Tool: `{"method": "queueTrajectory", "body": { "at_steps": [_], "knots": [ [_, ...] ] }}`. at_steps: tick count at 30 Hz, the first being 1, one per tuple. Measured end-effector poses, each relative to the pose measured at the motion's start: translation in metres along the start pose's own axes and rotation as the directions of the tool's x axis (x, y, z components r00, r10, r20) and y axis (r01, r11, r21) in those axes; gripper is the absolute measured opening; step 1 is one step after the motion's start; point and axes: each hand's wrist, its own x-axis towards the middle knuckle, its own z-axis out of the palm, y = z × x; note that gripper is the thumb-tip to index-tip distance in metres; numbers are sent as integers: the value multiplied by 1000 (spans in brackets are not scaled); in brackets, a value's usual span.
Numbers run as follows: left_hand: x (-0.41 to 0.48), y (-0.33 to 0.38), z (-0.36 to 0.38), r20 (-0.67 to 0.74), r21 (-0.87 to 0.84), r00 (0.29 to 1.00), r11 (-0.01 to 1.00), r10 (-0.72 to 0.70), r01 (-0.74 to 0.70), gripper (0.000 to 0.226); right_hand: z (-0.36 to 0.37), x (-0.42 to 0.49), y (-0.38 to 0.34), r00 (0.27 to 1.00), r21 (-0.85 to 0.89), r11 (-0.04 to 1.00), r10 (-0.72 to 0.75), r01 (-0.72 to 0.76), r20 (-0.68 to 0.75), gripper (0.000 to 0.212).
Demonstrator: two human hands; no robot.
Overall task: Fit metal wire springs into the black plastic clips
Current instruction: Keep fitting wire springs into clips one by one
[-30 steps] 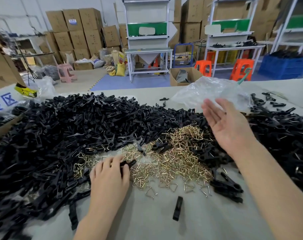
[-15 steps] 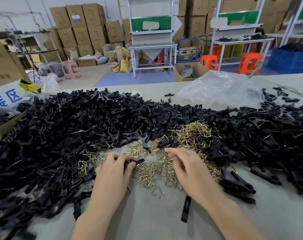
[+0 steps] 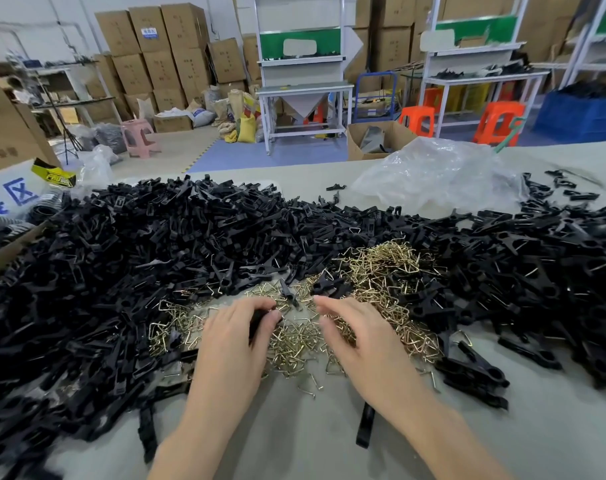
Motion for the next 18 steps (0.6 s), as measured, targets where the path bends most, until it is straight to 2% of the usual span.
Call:
{"method": "queueTrajectory", "body": {
  "at_steps": [3,7,12,18],
  "knots": [
    [-5,17,7,-12,-302,997,950,-82,75,9,1,-1,-2,994,109,994,-10,-3,112,51],
    [-10,35,16,15,-545,987,827,-157,140,19,3,-1,-6,988,288,958,-30,-15,150,37],
    [-9,37,15,56,-651,976,734,-209,194,15,5,0,-3,993,421,900,86,-111,79,18],
    [-9,38,12,-22,-648,980,749,-199,138,13,4,2,-6,985,477,862,135,-169,104,21]
  ]
}}
